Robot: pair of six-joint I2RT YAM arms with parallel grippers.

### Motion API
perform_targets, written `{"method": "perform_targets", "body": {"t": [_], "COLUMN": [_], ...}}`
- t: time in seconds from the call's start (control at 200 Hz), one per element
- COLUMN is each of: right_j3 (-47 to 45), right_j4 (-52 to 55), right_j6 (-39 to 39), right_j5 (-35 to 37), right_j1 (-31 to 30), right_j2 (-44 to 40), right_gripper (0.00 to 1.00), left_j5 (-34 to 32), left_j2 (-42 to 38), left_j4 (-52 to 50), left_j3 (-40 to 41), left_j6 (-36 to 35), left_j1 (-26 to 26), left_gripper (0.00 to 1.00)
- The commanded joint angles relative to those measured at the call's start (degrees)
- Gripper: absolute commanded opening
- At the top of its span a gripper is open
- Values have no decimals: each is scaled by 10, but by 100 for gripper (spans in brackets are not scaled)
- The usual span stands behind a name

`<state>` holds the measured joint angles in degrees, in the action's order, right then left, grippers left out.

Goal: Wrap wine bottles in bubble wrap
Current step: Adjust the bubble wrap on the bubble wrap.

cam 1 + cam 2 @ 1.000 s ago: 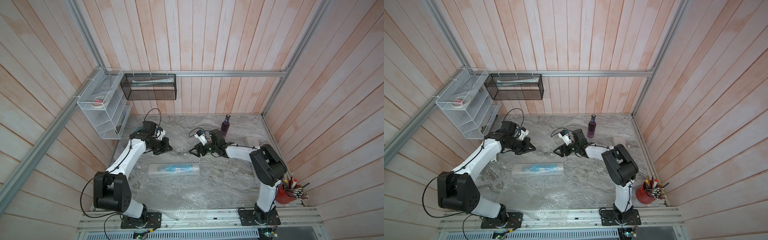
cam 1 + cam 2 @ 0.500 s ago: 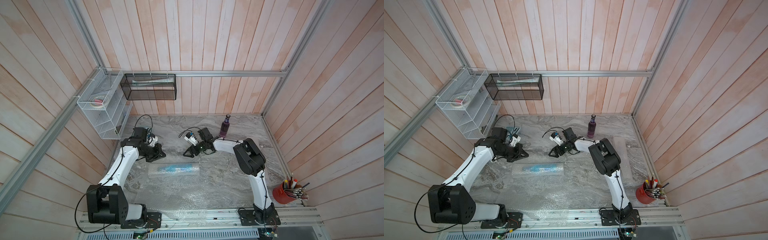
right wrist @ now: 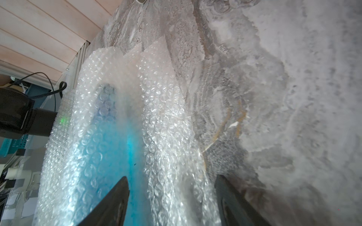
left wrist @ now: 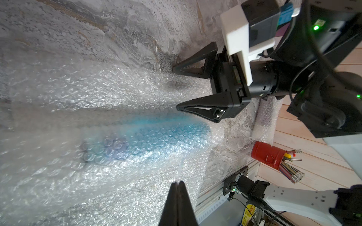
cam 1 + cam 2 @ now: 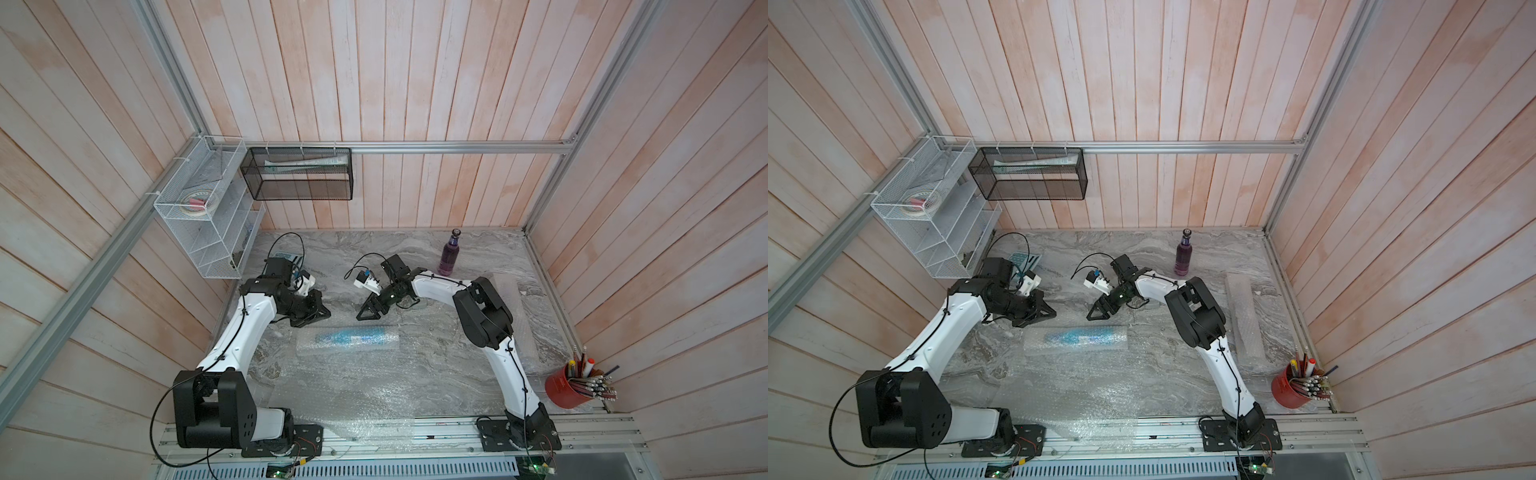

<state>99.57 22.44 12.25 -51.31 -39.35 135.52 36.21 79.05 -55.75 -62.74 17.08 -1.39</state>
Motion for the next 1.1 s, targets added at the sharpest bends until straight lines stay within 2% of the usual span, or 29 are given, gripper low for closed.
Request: {"method": "perform_targets", "body": {"t": [0.0, 0.27, 0.41, 0.59, 0.8, 1.095], "right_j3": [11, 25, 36, 35, 9, -32], "right_j4": [79, 70, 61, 51, 52, 56], "right_j6": [19, 10, 5, 8, 22, 41], "right_j5": [-15, -14, -14, -30, -56, -98], "right_j1": [-7, -7, -6, -6, -6, -12], "right_j2": [32, 35, 29, 7, -25, -67], "right_gripper": [66, 45, 30, 19, 19, 23], "left_j5": [12, 17, 16, 15, 12, 10], "left_j2": [-7, 0, 1, 5, 12, 18], "left_j4": [-4, 8, 10, 9, 5, -1], "left_j3": [7, 15, 15, 10, -1, -10], "left_j6": [-14, -12, -11, -11, -12, -14], "left_j1": [4, 4, 4, 4, 3, 4], "left_gripper": [0, 0, 0, 0, 0, 0]}}
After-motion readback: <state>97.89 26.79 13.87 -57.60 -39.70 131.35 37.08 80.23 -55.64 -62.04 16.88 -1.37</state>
